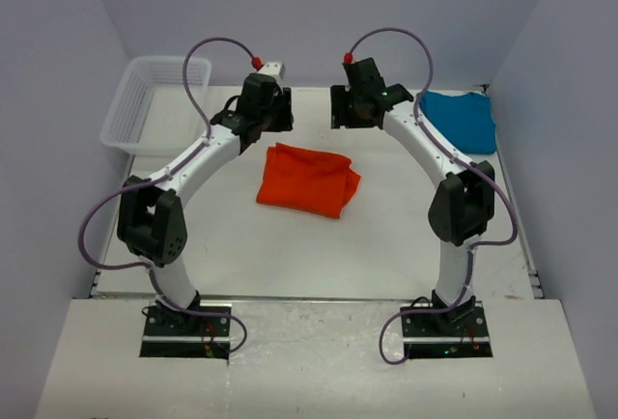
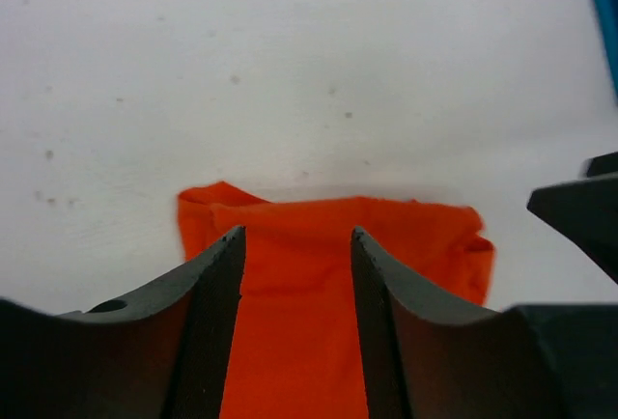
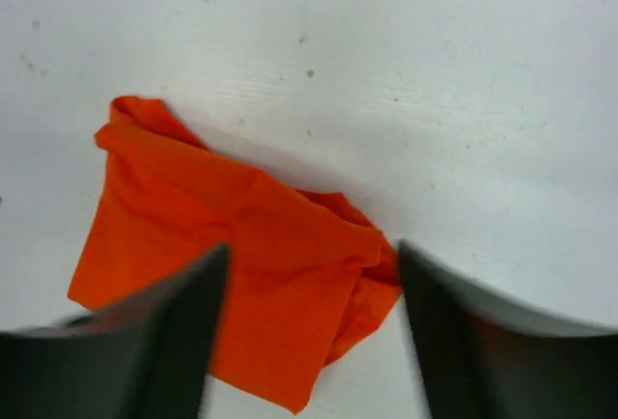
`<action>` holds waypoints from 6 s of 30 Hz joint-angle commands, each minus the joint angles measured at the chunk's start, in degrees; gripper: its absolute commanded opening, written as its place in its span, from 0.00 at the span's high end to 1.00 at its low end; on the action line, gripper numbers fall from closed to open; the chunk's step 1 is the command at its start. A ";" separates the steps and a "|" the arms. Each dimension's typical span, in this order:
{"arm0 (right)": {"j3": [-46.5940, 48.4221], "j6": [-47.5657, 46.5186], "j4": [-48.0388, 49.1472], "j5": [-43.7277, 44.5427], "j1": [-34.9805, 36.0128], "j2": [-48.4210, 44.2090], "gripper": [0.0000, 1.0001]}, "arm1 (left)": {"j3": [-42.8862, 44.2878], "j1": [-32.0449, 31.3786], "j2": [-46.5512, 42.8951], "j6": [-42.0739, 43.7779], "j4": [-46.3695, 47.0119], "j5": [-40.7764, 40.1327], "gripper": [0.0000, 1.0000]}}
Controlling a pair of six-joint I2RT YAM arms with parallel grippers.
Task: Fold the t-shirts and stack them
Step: Fold the long partially folded tshirt into a neat square, then smooth out wrinkles on the folded tshirt
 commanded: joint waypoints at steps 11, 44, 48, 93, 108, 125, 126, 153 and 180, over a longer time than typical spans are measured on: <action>-29.10 7.89 17.26 -28.76 1.36 -8.93 1.00 | -3.13 -0.87 8.73 -6.16 6.78 33.51 1.00; -34.46 15.20 10.59 -9.17 1.18 -0.76 1.00 | -14.55 12.40 18.58 -8.01 17.42 31.51 1.00; -33.67 11.59 12.00 -9.08 1.18 -3.03 1.00 | -15.08 12.76 16.04 -7.92 16.98 31.32 1.00; 0.08 7.46 -0.75 -16.64 -8.13 16.91 1.00 | -41.00 2.21 -9.10 -13.89 14.78 24.12 1.00; 2.99 -0.46 -3.29 -17.25 -8.57 2.16 0.90 | -33.20 -0.16 -14.99 -11.97 9.61 20.08 1.00; -34.37 4.82 13.30 -29.03 -9.53 -12.01 0.01 | -10.42 -1.83 0.99 -8.97 -3.50 16.65 1.00; -35.42 5.08 13.75 -29.47 -10.15 -11.92 0.01 | -10.24 -1.83 1.61 -8.89 -3.49 16.38 1.00; -44.83 7.28 24.13 -39.58 -14.11 -9.89 0.01 | -12.61 -5.17 -3.99 -7.92 -2.98 4.89 0.72; -44.31 8.51 25.01 -41.43 -16.75 -8.05 0.01 | -5.95 -10.90 -0.59 -8.89 -11.49 -5.86 0.90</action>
